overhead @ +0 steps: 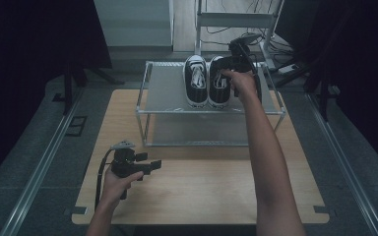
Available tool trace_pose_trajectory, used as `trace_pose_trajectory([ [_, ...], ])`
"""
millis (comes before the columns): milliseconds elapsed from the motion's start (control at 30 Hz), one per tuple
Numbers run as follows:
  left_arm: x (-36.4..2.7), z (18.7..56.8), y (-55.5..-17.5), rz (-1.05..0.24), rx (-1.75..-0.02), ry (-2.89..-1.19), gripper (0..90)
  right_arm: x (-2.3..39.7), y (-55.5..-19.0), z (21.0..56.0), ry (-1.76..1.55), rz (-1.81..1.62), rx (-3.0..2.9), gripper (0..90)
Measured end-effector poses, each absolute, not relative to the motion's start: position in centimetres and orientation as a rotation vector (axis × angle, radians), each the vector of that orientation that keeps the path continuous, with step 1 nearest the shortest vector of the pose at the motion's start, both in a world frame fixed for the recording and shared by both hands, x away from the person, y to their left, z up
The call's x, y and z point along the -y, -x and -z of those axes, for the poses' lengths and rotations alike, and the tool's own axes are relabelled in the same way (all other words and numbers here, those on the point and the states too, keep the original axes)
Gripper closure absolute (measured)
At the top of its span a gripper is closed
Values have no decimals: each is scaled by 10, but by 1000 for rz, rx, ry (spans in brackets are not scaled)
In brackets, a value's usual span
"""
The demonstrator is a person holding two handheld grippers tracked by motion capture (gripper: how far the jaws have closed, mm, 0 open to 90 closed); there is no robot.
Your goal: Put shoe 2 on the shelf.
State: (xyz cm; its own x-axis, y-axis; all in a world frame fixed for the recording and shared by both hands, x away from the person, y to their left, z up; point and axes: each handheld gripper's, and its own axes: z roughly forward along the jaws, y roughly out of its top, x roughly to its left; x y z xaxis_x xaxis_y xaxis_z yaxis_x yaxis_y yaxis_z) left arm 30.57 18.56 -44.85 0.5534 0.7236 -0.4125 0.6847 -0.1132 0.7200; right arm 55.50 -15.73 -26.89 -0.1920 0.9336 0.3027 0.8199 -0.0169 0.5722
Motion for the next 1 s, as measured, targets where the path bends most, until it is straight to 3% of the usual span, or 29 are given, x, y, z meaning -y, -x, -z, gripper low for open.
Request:
trace_pose_trajectory([
  [467,-182,448,-305,-55,-1152,-1842,222,179,-483,261,-1514,-1345,-2158,294],
  [1000,-179,450,-305,-61,-1151,-1860,222,222,-416,289,-1286,-1493,-2209,311],
])
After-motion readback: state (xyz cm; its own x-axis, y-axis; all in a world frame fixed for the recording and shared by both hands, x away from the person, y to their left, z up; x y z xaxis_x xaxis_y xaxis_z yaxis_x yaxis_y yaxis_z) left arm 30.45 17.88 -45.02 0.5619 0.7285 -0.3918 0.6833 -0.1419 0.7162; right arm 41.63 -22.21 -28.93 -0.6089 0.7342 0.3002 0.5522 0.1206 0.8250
